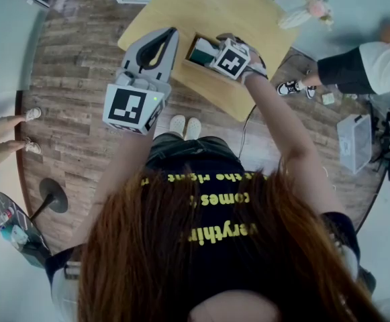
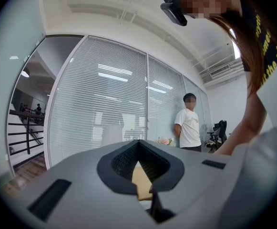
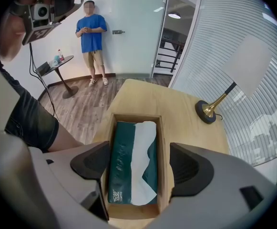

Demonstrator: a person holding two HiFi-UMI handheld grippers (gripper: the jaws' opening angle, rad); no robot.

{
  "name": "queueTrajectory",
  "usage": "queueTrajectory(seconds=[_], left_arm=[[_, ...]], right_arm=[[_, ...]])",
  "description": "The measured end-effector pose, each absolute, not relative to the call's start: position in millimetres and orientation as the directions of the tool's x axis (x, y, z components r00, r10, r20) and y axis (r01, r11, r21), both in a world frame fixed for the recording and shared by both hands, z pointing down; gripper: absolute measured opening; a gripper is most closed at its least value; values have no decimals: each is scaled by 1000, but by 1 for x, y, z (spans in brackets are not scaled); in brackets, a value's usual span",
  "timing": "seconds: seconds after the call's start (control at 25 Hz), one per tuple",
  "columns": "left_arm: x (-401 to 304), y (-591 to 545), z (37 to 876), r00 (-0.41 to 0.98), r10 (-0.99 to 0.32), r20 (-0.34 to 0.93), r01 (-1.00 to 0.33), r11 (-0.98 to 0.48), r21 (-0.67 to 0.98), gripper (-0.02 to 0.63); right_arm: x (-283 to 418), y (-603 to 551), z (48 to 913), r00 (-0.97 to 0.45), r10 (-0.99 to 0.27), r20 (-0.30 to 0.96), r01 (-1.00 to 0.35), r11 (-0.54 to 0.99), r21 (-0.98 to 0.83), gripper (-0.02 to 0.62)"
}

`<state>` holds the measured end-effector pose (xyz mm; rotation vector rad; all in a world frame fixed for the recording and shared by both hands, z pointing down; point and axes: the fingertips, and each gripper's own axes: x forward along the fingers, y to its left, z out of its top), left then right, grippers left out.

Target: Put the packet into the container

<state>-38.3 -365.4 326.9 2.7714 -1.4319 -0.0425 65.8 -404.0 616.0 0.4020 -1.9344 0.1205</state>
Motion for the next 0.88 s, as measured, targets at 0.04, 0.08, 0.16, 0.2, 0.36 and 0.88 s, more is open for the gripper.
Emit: queueTrajectory(seconds=[0.04,0.08,0.16,0.2,0.36,0.88], left_arm=[[-39,-365,327,579,-815,-19,-815,-579,24,-3],[-39,-365,327,579,-815,-22,-815,-579,19,-3],[-40,-365,327,578,-815,-21,-815,-579,24,-3],[-41,-365,327,578,-816,-22,-815,-578,24,-3],[-37,-363,330,585,-811,-9,-810,-584,40,-3],[-26,-359,334,609,-793,-5,-793,-609,27,-3]], right_arm=[[64,-404,614,-353,-227,908,-344,934,100,402],[61,-403,610,-370,-234,899,-361,928,93,402],[57,-404,602,-403,-257,878,-402,912,83,387],[56,-405,597,-413,-281,866,-422,902,91,309],[59,-410,574,-468,-373,801,-500,859,109,23],[66,-397,470,-646,-600,471,-705,707,-66,15]])
